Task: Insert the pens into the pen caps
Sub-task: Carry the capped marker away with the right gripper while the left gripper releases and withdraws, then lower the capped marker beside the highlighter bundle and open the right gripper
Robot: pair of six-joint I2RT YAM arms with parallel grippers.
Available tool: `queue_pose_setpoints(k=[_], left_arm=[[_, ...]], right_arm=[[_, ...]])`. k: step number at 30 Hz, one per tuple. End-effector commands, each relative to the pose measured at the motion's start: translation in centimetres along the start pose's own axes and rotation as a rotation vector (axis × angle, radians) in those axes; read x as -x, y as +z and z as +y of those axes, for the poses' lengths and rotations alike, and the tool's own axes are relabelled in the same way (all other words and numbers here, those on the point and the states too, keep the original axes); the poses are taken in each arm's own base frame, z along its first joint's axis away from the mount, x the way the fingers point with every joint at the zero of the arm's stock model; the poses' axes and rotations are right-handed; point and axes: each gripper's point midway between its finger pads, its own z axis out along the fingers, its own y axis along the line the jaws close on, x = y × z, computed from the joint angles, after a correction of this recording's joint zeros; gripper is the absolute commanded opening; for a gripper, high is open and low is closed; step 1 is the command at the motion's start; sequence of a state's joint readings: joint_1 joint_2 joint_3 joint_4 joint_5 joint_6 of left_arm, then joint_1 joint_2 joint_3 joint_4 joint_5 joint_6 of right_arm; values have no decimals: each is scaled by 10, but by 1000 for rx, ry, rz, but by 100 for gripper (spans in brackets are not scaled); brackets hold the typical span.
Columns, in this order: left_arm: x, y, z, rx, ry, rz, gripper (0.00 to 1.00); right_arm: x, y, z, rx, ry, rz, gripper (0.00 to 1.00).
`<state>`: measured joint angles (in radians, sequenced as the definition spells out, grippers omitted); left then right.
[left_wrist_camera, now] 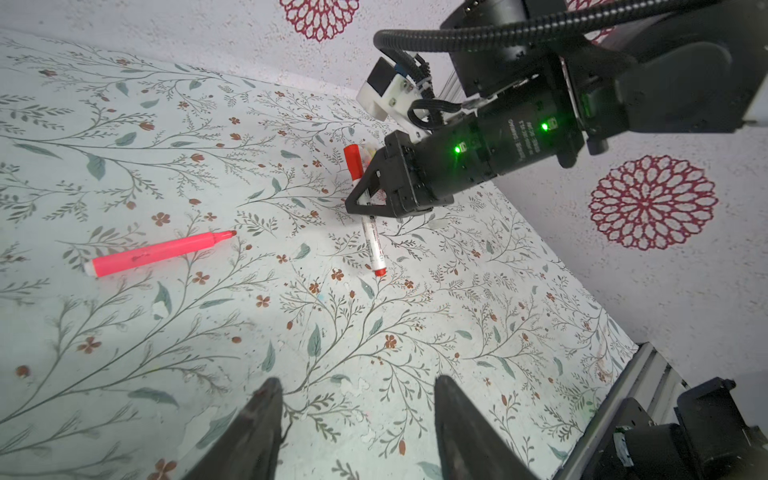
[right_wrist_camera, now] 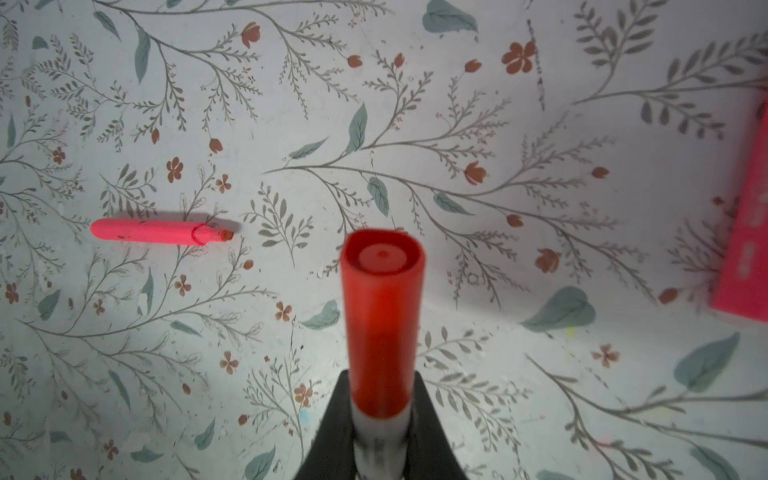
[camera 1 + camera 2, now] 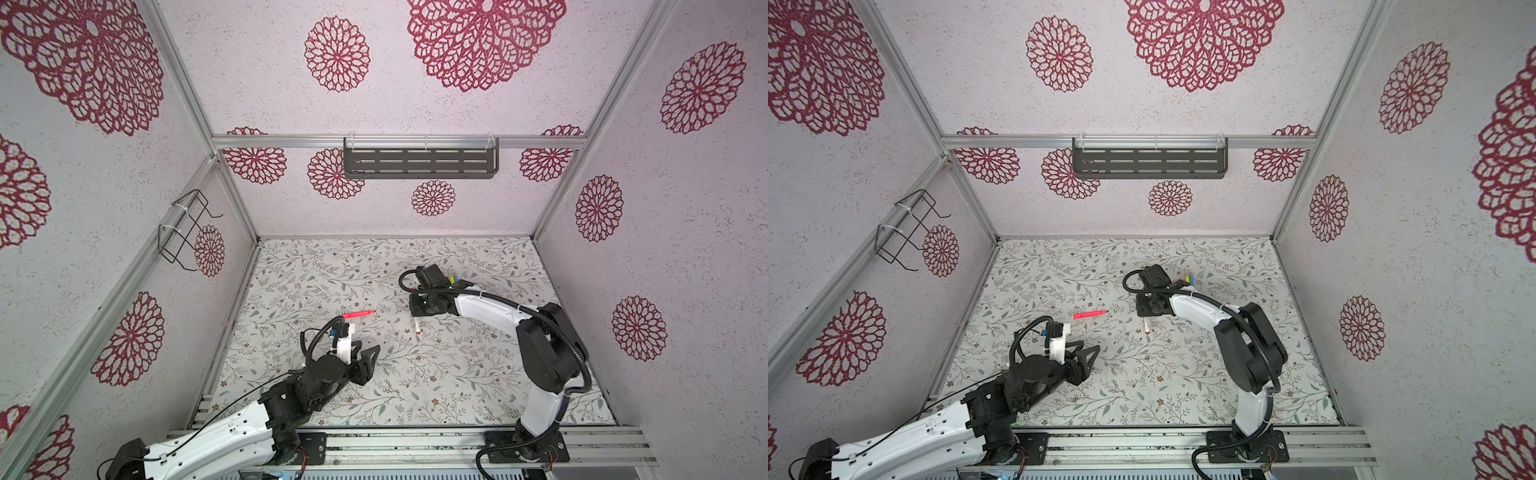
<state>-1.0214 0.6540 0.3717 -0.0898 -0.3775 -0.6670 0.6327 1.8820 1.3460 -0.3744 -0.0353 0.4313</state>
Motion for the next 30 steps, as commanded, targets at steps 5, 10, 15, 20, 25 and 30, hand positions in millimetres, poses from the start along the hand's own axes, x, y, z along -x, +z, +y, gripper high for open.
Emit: queue_pose_setpoints(k=[5, 10, 15, 20, 25, 30], left_arm=[[0, -15, 16, 29, -38, -33, 60], [0, -19, 21, 44, -36, -42, 61], [0, -19, 23, 53, -29, -43, 61], [0, -16, 23, 65, -19, -39, 61], [0, -13, 20, 63, -15, -24, 61], [-3, -12, 21, 61, -22, -24, 61]], right_arm=[[14, 14, -14, -74, -33, 69, 0], [18, 23, -31, -113, -21, 84, 0], [20, 28, -50, -146, -8, 101, 0], [23, 27, -64, -182, -10, 107, 0], [26, 23, -80, -229, -14, 106, 0], [26, 22, -90, -249, -5, 105, 0]])
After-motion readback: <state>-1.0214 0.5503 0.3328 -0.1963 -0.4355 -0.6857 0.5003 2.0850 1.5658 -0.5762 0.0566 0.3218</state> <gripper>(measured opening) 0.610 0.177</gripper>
